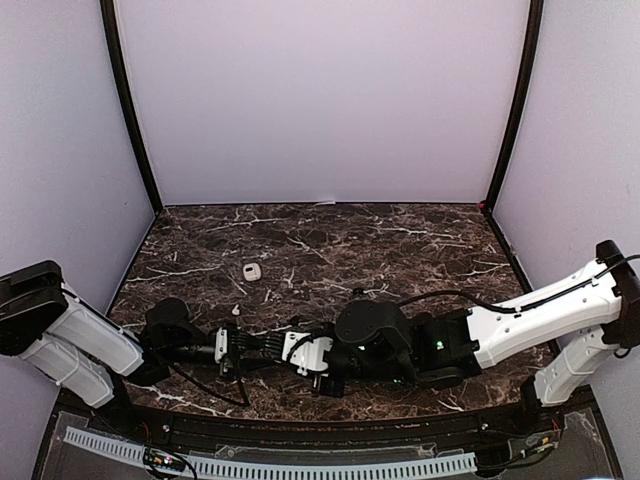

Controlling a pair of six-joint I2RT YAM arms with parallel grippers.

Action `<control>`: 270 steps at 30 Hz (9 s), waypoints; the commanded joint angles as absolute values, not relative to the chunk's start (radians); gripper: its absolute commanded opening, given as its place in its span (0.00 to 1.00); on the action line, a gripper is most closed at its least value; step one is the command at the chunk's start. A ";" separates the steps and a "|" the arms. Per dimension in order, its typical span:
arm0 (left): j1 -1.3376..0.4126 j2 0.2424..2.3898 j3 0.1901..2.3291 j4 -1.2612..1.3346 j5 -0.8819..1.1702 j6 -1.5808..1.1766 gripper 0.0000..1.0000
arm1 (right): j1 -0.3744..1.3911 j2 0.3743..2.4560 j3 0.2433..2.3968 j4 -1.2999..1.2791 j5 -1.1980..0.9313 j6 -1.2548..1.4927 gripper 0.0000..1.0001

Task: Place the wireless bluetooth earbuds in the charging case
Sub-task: Insert the left earbud into the left side groove of the charging case, then pick up the right earbud from the center of the board, then insert the right earbud into the right side groove of the charging case.

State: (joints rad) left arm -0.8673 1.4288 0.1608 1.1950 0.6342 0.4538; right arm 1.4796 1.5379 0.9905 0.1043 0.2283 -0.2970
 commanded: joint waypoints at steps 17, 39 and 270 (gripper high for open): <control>-0.894 1.392 0.140 1.194 0.574 0.527 0.10 | 1.480 1.613 1.038 0.049 0.306 -0.107 0.00; -0.902 1.387 0.138 1.190 0.562 0.546 0.10 | 1.403 1.572 1.022 0.090 0.169 0.005 0.00; -0.732 1.287 0.085 1.308 0.796 0.262 0.09 | 1.103 1.692 0.929 0.629 -0.707 0.804 0.01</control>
